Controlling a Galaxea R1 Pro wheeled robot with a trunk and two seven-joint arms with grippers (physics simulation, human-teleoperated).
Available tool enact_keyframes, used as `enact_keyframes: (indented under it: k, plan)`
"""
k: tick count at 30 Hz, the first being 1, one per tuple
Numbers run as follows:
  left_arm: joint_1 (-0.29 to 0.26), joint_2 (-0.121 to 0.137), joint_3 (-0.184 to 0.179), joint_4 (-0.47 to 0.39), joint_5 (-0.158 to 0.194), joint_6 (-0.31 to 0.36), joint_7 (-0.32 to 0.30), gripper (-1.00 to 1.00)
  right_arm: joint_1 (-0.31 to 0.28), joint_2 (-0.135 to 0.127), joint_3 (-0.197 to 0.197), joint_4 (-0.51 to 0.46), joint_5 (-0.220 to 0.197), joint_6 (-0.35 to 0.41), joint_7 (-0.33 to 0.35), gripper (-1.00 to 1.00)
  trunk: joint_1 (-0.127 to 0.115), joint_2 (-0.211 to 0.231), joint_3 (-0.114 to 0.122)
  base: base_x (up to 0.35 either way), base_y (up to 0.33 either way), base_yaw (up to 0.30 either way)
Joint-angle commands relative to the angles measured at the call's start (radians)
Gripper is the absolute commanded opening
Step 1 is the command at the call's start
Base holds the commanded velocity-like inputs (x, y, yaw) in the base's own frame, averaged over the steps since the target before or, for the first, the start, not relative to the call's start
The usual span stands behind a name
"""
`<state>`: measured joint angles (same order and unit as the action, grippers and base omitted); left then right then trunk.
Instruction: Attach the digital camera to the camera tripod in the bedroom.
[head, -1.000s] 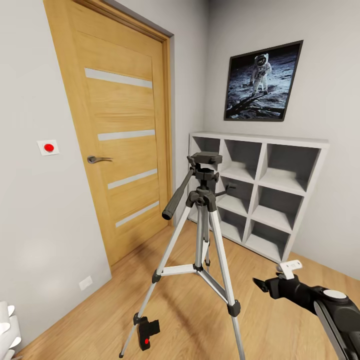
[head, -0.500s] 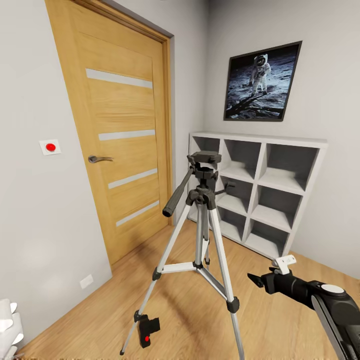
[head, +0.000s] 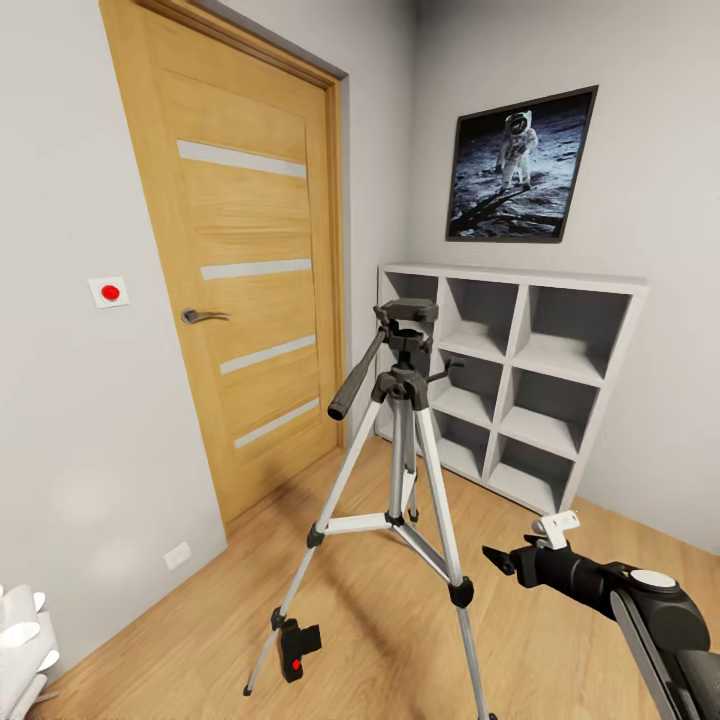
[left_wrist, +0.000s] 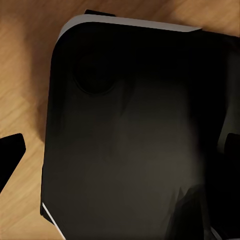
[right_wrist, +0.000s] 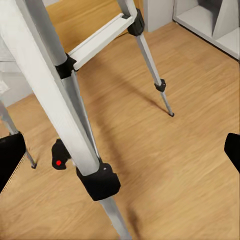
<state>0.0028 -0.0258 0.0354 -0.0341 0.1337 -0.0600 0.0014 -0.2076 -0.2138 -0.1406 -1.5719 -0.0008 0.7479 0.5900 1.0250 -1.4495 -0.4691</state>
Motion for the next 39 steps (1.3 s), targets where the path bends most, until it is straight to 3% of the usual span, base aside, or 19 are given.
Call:
enact_keyframes:
  k: [1,4,6,11,17,25,33,35,39]
  plan:
    - [0.000,0.000,0.003,-0.001,0.007,-0.001,0.000,1.00,-0.001,0.002,-0.001,-0.001,0.000,0.006,0.012,1.00,0.000,-0.001,-0.001,-0.009,0.000,0.000]
    - [0.000,0.000,0.003,-0.001,0.006,-0.001,0.000,1.00,-0.001,0.010,-0.001,-0.001,-0.002,0.006,0.038,1.00,0.000,-0.001,-0.001,-0.006,0.000,0.000]
    - [0.000,0.000,0.003,-0.001,0.006,-0.001,0.000,1.00,-0.001,0.024,-0.001,-0.001,-0.004,0.005,0.109,1.00,0.000,-0.001,-0.001,-0.002,0.000,0.000]
    - [0.000,0.000,0.003,-0.001,0.006,-0.001,0.000,1.00,-0.001,0.038,0.000,-0.001,-0.006,0.005,0.161,1.00,0.000,-0.001,-0.001,0.000,0.000,0.000]
    - [0.000,0.000,0.003,-0.001,0.006,-0.001,0.000,1.00,-0.001,0.098,0.001,-0.001,-0.006,0.004,0.235,1.00,0.000,-0.001,-0.001,0.000,0.000,0.000]
    - [0.000,0.000,0.003,-0.001,0.006,-0.001,0.000,1.00,-0.001,0.116,0.000,0.000,-0.005,0.004,0.241,1.00,0.000,-0.001,-0.001,0.000,0.000,0.000]
    - [0.000,0.000,0.003,-0.001,0.006,-0.001,0.000,1.00,-0.001,0.118,-0.001,0.000,-0.005,0.004,0.234,1.00,0.000,-0.001,-0.001,0.000,0.000,0.000]
    - [0.000,-0.001,0.004,-0.001,0.007,-0.001,0.000,1.00,-0.012,0.129,-0.012,0.011,0.007,0.015,0.223,1.00,0.000,-0.001,-0.001,0.000,0.000,0.000]
    - [0.000,-0.001,0.005,-0.001,0.007,-0.001,0.000,1.00,-0.035,0.126,-0.034,0.033,0.009,0.022,0.200,1.00,0.000,-0.001,-0.001,0.000,0.000,0.000]
